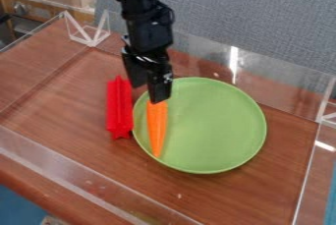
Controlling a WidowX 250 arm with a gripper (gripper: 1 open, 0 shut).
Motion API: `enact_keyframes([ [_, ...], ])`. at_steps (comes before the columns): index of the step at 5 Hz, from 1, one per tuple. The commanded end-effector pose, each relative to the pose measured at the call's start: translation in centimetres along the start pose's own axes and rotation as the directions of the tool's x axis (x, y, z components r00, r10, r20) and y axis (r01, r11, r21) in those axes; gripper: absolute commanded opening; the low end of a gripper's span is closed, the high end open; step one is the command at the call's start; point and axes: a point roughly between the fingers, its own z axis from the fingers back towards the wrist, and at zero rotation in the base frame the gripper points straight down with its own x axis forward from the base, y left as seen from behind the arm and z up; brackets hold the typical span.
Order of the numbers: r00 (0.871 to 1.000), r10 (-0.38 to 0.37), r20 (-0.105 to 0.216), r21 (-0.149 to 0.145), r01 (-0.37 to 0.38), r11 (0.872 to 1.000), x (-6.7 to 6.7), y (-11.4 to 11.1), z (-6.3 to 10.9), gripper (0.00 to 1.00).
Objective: Put the carrot on the right side
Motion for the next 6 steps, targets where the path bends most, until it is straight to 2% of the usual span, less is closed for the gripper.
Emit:
enact_keyframes([
  [1,0.998,-0.044,0.037,0.024,0.043,0.999,1.3,0.3,1.2,1.00],
  [3,0.996,-0.090,0.027,0.014,0.090,0.996,0.8,0.5,3.3,1.00],
  [5,0.997,-0.062,0.037,0.006,0.062,0.998,-0.8,1.8,1.1,1.00],
  [6,0.994,-0.109,0.025,-0.005,0.110,0.994,-1.6,2.1,0.6,1.00],
])
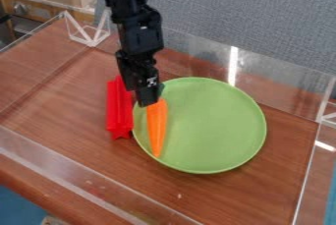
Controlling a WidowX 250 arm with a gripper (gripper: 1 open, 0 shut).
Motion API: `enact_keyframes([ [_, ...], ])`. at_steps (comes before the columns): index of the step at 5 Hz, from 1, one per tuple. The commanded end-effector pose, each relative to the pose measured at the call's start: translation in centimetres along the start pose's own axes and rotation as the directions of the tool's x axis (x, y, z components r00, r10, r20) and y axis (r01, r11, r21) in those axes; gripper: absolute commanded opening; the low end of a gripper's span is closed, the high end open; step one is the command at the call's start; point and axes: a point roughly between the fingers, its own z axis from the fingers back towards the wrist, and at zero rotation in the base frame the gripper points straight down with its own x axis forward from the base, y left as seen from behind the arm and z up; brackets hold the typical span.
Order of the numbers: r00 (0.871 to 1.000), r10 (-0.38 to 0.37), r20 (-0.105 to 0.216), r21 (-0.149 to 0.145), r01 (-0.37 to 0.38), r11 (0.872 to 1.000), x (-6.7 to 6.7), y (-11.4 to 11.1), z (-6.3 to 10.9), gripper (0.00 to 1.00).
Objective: Put the carrot on the right side
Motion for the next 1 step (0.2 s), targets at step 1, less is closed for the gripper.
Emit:
enact_keyframes([
  [1,0.999,-0.039,0.011,0.014,0.039,0.999,-0.75,0.70,0.68,0.00],
])
